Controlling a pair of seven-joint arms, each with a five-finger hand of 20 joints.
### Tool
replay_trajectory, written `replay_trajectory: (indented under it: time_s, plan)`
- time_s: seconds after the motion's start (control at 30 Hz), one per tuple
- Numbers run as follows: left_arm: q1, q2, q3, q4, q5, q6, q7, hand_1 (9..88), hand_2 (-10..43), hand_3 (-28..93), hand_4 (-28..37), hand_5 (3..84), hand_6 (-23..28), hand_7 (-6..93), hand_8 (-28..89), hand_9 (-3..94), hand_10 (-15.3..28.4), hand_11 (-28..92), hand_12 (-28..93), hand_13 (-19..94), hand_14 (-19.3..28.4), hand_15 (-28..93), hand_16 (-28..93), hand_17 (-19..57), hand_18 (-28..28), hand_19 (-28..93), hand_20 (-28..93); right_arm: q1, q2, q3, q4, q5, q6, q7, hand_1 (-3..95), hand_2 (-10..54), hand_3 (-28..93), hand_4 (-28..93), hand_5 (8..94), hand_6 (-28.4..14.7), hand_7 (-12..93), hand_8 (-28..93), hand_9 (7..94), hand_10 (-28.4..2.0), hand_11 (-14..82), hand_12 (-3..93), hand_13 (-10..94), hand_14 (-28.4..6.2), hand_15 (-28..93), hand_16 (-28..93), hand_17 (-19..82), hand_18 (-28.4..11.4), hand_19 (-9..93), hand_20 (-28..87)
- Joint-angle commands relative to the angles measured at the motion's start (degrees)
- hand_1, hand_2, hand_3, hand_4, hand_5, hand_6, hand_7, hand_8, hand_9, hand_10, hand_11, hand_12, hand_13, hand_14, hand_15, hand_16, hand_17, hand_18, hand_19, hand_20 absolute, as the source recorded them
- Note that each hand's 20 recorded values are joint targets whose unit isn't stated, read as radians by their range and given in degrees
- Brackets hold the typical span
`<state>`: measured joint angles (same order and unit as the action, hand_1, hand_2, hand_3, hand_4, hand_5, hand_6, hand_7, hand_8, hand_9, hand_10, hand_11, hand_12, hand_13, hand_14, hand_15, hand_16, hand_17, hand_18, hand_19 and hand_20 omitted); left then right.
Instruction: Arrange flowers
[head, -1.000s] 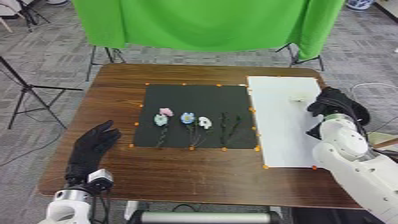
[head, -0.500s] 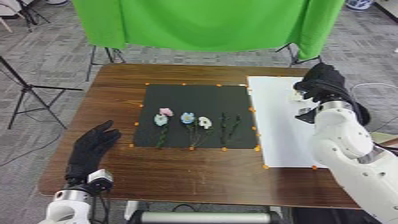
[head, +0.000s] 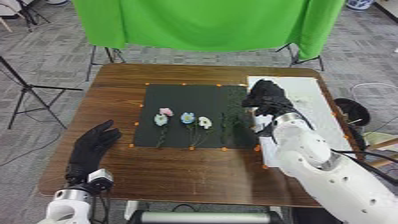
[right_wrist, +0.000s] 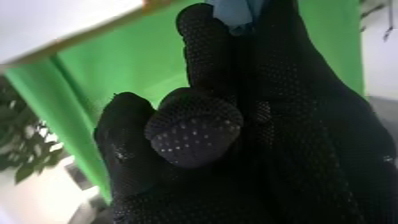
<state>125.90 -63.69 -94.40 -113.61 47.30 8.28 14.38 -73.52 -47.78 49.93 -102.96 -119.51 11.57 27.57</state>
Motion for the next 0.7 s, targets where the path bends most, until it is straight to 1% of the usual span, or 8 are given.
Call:
replay_trajectory:
  time_s: [0.03,0.07,0.23,0.3,0.4,0.53,0.63,0.7]
  plan:
    - [0.5,0.21,0.48,0.83,-0.26,-0.81,-1.28,24.0,-6.3,72,-24.2,49.3,0.4,17.2,-8,50.0,12.4,21,14,37,16.5,22,2,4.0,13.1,11,18,5.9,-1.7,-4.6,2.4,0.9,0.7,-3.1,55.6,-9.5,64,-20,79.7,2.5,21,4,86.3,-10.6,11.4,29.4,92,-2.0,63,29,65,-14.6,93,56]
    - [0.2,0.21,0.57,0.89,-0.24,-0.80,-1.50,24.0,-6.3,72,-24.2,49.3,0.4,17.2,-8,49.9,12.3,21,14,37,16.6,22,2,4.0,13.1,11,18,6.7,-2.3,-5.4,3.0,0.8,0.6,-3.7,55.7,-9.5,64,-20,79.6,2.5,21,4,86.3,-10.6,11.3,29.3,92,-2.0,63,29,65,-14.6,93,56]
    - [-0.2,-0.06,0.92,1.04,-0.16,-0.88,-1.05,24.0,-6.3,72,-24.2,49.2,0.4,17.2,-8,49.9,12.5,21,14,37,16.5,22,2,4.0,13.1,11,18,9.2,-3.3,-8.3,5.1,1.0,-1.9,-6.1,55.7,-9.5,64,-20,79.6,2.5,21,3,86.1,-10.2,10.8,29.4,92,-1.9,63,29,64,-14.4,93,57]
    - [0.0,-0.13,0.91,0.92,-0.23,-0.82,-0.92,23.9,-6.3,72,-24.2,49.2,0.3,17.2,-8,49.9,12.4,21,14,37,16.6,22,2,4.0,13.1,11,18,8.7,-3.7,-7.7,5.9,1.0,-2.9,-6.4,55.6,-9.5,64,-21,79.5,2.5,21,3,86.1,-10.3,10.7,29.4,92,-1.9,63,29,64,-14.4,93,57]
    - [0.5,-0.38,0.62,0.81,-0.52,-0.38,-0.78,23.9,-6.2,72,-24.2,49.2,0.4,17.2,-8,49.9,12.4,21,14,37,16.7,22,2,4.0,13.1,11,18,9.0,-4.2,-7.8,7.4,0.9,-3.6,-6.1,55.7,-9.5,64,-21,79.3,2.8,22,3,85.7,-10.0,10.2,29.3,91,-1.8,64,29,64,-14.5,93,58]
    - [0.5,-0.52,0.50,0.75,-0.49,-0.22,-0.83,24.0,-6.3,72,-24.3,49.3,0.4,17.2,-8,50.0,12.4,21,14,37,16.6,22,2,3.9,13.2,11,18,9.5,-4.3,-7.8,9.1,0.5,-4.9,-5.8,55.6,-9.2,64,-21,78.7,3.0,22,2,85.1,-9.7,9.5,28.9,91,-1.8,64,29,64,-14.3,93,58]
    - [0.4,-0.49,0.52,0.84,-0.37,-0.63,-0.95,24.0,-6.3,72,-24.3,49.3,0.4,17.2,-8,50.0,12.4,21,14,37,16.7,22,2,4.0,13.1,11,18,9.4,-4.6,-7.5,10.0,0.3,-4.9,-5.2,55.4,-9.1,64,-22,78.5,3.1,22,2,84.7,-9.8,9.3,28.3,91,-1.8,64,29,64,-14.2,93,58]
    - [0.4,-0.63,0.53,0.82,-0.30,-0.41,-1.00,23.9,-6.4,72,-24.3,49.3,0.4,17.2,-8,50.0,12.3,21,14,37,16.7,22,2,3.9,13.1,11,18,9.4,-4.5,-7.7,10.4,-0.1,-4.4,-5.2,55.5,-9.0,64,-22,78.4,3.2,22,2,84.4,-9.8,9.2,28.1,91,-1.8,64,29,64,-14.2,93,58]
